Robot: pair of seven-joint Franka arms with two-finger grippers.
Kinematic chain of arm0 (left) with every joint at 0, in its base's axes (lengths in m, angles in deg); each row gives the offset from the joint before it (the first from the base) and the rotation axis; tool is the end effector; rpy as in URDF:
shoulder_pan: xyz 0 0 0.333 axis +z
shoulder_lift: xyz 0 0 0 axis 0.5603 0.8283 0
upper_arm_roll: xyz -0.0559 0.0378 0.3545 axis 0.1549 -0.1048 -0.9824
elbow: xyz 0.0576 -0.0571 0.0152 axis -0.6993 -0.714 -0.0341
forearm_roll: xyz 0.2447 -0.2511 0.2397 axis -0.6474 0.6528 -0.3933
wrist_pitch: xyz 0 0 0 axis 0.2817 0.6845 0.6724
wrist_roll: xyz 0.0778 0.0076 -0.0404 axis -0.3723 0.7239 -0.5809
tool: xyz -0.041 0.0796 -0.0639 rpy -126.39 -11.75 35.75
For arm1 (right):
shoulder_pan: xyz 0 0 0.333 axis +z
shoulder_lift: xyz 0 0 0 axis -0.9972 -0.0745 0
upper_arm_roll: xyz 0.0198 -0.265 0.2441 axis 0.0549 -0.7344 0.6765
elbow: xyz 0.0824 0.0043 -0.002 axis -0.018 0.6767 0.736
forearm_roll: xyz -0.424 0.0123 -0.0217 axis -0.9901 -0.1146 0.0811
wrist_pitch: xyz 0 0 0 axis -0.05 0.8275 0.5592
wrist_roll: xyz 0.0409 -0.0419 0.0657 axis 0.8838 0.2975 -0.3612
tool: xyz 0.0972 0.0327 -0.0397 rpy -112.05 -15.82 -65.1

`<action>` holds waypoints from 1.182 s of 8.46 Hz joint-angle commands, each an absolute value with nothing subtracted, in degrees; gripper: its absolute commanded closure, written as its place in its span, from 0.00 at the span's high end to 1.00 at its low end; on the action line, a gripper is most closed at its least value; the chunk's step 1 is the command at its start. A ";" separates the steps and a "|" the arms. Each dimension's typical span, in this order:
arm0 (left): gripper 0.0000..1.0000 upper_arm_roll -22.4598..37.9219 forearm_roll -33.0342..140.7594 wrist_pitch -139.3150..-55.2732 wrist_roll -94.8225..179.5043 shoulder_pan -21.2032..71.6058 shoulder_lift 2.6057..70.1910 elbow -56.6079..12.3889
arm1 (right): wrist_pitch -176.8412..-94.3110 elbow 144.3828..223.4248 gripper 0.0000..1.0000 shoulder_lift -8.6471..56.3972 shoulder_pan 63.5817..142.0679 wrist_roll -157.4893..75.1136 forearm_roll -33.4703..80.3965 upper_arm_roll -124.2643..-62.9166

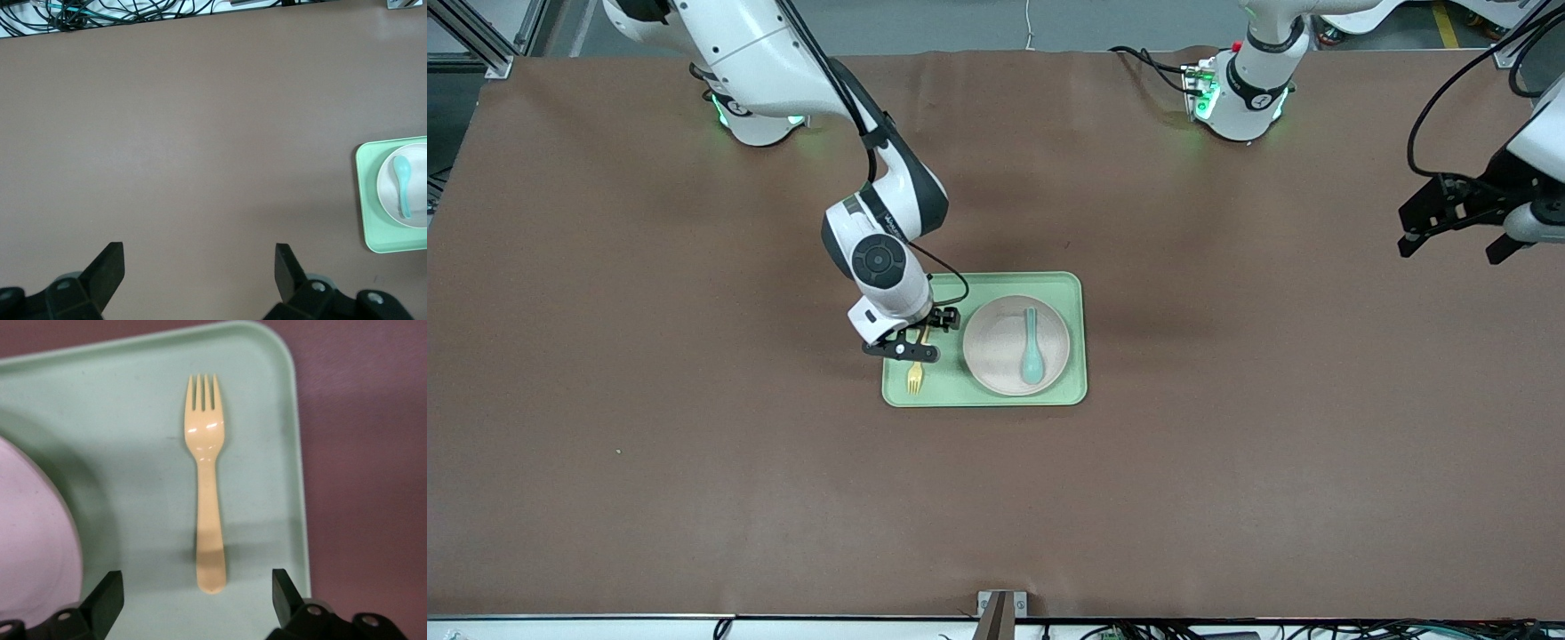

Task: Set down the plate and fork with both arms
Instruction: 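Open the right gripper and raise it away from the fork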

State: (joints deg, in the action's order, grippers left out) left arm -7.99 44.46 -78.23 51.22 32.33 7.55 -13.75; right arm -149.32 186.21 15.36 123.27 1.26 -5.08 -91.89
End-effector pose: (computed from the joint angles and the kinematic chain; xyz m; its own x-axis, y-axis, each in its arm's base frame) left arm 0.5794 -0.0434 0.7021 0.9783 -0.1168 0.1711 -0.1156 -0.9932 -0.0170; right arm 0.5789 0.3978 0.2553 0.9838 -0.1488 -0.1001 -0.1509 -0.9884 -0.0140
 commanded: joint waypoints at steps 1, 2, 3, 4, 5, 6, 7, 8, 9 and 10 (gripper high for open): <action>0.99 -7.61 44.61 -75.50 51.08 32.67 9.19 -10.20 | -138.66 187.98 1.00 30.23 116.96 -2.73 -3.63 -91.39; 0.99 -7.61 44.61 -74.71 51.08 32.58 9.19 -10.20 | -134.26 187.19 1.00 35.33 115.45 -3.45 -3.97 -92.00; 0.99 -7.61 44.78 -74.70 51.08 32.76 9.19 -10.20 | -129.17 185.45 1.00 40.00 111.52 -5.64 -4.94 -93.05; 0.99 -7.78 44.96 -74.61 51.08 32.76 9.19 -10.29 | -120.68 181.69 1.00 42.65 105.48 -10.88 -5.12 -93.15; 0.99 -7.78 44.96 -74.61 50.99 32.76 9.19 -10.20 | -113.63 178.26 1.00 44.33 98.89 -19.37 -5.47 -93.06; 0.99 -7.78 44.96 -74.53 51.08 32.76 9.19 -10.03 | -111.73 179.18 1.00 48.18 93.60 -25.11 -5.39 -93.06; 0.99 -7.78 44.96 -74.53 51.25 32.84 9.19 -10.11 | -110.50 179.54 1.00 50.13 89.98 -30.48 -5.47 -93.06; 0.99 -7.78 44.87 -74.44 51.60 32.85 9.19 -10.02 | -108.83 179.89 1.00 51.80 86.64 -36.53 -5.99 -93.06; 0.99 -7.78 44.78 -74.44 50.99 32.76 9.19 -10.02 | -106.72 180.41 1.00 53.91 84.78 -40.77 -8.00 -93.06; 0.99 -7.78 44.87 -74.44 51.16 32.84 9.11 -10.02 | -107.23 178.77 1.00 53.76 84.50 -40.73 -8.54 -92.89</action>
